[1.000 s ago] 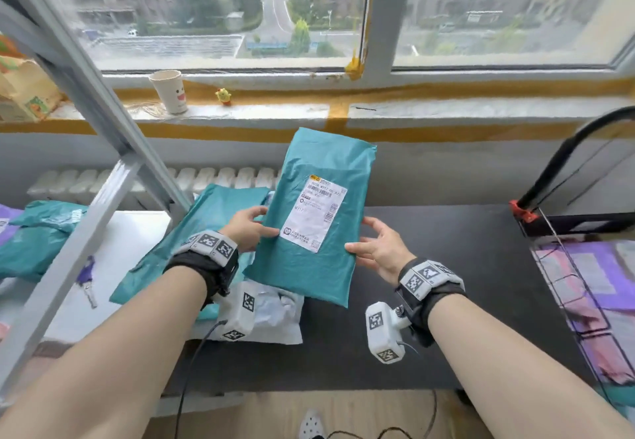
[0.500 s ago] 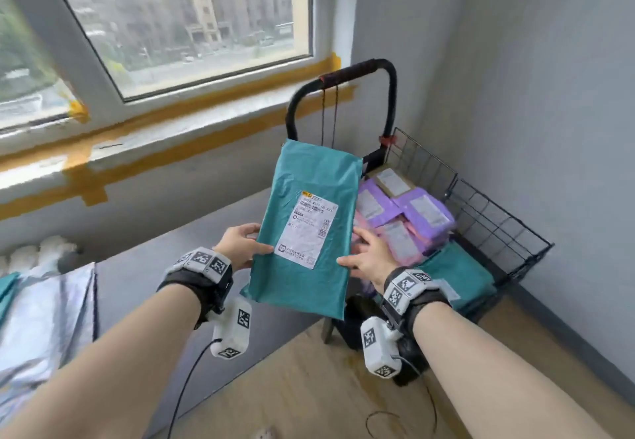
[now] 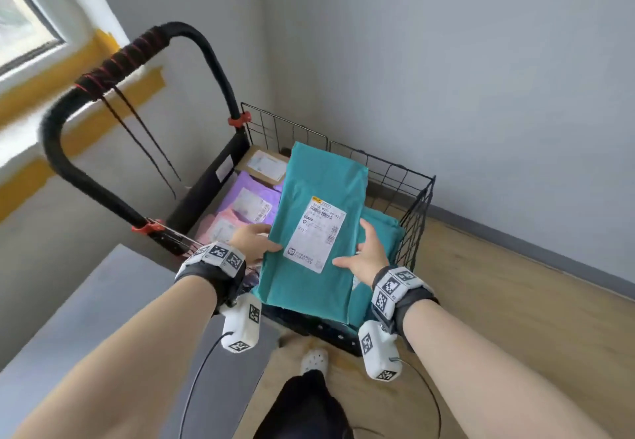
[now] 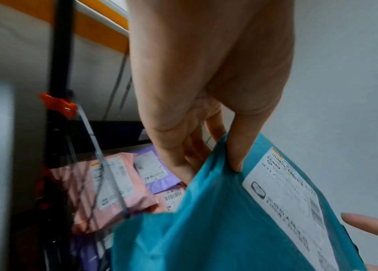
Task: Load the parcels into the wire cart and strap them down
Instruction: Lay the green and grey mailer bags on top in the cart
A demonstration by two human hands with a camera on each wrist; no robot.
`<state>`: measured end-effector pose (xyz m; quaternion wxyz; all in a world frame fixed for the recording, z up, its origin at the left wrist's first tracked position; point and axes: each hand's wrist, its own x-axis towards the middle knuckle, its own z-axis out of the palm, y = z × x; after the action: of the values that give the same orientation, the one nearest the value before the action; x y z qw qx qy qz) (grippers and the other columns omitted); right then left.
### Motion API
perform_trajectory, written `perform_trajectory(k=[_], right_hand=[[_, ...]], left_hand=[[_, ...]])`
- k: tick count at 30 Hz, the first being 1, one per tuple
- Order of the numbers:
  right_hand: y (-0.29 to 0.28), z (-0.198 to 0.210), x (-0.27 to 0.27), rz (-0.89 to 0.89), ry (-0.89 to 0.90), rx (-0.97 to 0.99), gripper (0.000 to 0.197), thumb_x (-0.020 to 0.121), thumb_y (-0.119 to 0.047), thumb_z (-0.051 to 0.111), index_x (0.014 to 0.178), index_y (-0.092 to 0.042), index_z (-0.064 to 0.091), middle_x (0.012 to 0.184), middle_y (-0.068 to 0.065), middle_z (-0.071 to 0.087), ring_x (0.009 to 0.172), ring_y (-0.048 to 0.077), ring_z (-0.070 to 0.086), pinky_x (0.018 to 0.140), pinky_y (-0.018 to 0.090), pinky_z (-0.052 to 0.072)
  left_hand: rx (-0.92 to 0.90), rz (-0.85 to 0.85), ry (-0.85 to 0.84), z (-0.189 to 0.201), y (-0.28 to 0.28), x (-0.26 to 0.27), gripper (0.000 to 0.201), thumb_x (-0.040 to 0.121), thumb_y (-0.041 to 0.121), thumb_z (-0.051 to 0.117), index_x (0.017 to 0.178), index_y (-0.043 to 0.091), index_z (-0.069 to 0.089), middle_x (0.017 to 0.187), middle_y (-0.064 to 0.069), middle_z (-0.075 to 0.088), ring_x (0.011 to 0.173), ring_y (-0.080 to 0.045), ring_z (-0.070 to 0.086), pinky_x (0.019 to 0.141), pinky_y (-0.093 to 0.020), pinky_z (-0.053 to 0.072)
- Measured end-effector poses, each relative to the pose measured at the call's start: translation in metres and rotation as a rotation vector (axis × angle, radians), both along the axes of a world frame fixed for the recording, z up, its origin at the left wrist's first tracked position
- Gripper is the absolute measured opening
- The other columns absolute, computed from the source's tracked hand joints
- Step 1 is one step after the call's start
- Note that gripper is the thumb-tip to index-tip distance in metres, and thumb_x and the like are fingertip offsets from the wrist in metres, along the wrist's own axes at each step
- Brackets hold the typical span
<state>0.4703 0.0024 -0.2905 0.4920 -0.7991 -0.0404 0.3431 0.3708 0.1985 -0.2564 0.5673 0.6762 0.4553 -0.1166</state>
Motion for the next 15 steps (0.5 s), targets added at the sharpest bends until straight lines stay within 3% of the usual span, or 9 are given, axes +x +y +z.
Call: perform_trajectory(k=[2, 4, 6, 10, 12, 15], right_hand=[[0.007, -0.019, 0.019, -0.059, 0.022, -0.056, 0.109, 0.059, -0.008, 0.085, 0.141, -0.04, 0.021, 0.138, 0.002, 0.05, 0.122, 0.026, 0.053, 0.097, 0.047, 0.049], [0.013, -0.027, 0.036, -0.101, 0.032, -0.125, 0.109, 0.062, -0.007, 0.085, 0.145, -0.034, 0.02, 0.143, 0.001, 0.045, 0.129, 0.025, 0.046, 0.103, 0.046, 0.043], [0.017, -0.038, 0.053, -0.128, 0.036, -0.194, 0.108, 0.064, -0.007, 0.084, 0.148, -0.026, 0.019, 0.147, 0.002, 0.039, 0.135, 0.026, 0.038, 0.11, 0.042, 0.036], [0.017, -0.076, 0.075, -0.193, 0.038, -0.319, 0.107, 0.065, -0.006, 0.083, 0.149, -0.02, 0.019, 0.149, 0.004, 0.036, 0.136, 0.023, 0.036, 0.108, 0.032, 0.031], [0.013, -0.094, 0.079, -0.252, 0.078, -0.374, 0.106, 0.065, -0.002, 0.083, 0.149, -0.017, 0.019, 0.149, 0.006, 0.035, 0.136, 0.023, 0.035, 0.108, 0.032, 0.03], [0.006, -0.117, 0.082, -0.307, 0.164, -0.452, 0.106, 0.065, 0.002, 0.081, 0.149, -0.012, 0.018, 0.149, 0.007, 0.035, 0.137, 0.023, 0.034, 0.11, 0.032, 0.027]], left_hand=[[-0.006, -0.072, 0.039, -0.016, 0.01, 0.032, 0.036, 0.079, 0.002, 0.069, 0.112, 0.014, 0.063, 0.107, -0.013, 0.065, 0.095, -0.03, 0.063, 0.082, -0.039, 0.056], [-0.033, -0.125, 0.063, -0.038, 0.02, 0.063, 0.038, 0.077, -0.002, 0.07, 0.113, 0.007, 0.064, 0.107, -0.015, 0.067, 0.092, -0.031, 0.066, 0.088, -0.044, 0.054], [-0.023, -0.208, 0.087, -0.061, 0.025, 0.091, 0.038, 0.076, -0.004, 0.07, 0.112, 0.002, 0.064, 0.106, -0.013, 0.068, 0.093, -0.03, 0.066, 0.089, -0.037, 0.053], [-0.008, -0.363, 0.127, -0.107, 0.018, 0.129, 0.043, 0.077, -0.006, 0.068, 0.119, 0.002, 0.061, 0.108, -0.014, 0.068, 0.087, -0.024, 0.063, 0.075, -0.026, 0.052], [-0.031, -0.444, 0.148, -0.132, 0.011, 0.139, 0.046, 0.078, -0.005, 0.067, 0.122, 0.004, 0.059, 0.111, -0.014, 0.067, 0.086, -0.021, 0.061, 0.076, -0.024, 0.049], [-0.082, -0.547, 0.186, -0.17, -0.001, 0.145, 0.047, 0.077, -0.004, 0.068, 0.123, 0.003, 0.058, 0.11, -0.015, 0.068, 0.09, -0.025, 0.065, 0.08, -0.028, 0.052]])
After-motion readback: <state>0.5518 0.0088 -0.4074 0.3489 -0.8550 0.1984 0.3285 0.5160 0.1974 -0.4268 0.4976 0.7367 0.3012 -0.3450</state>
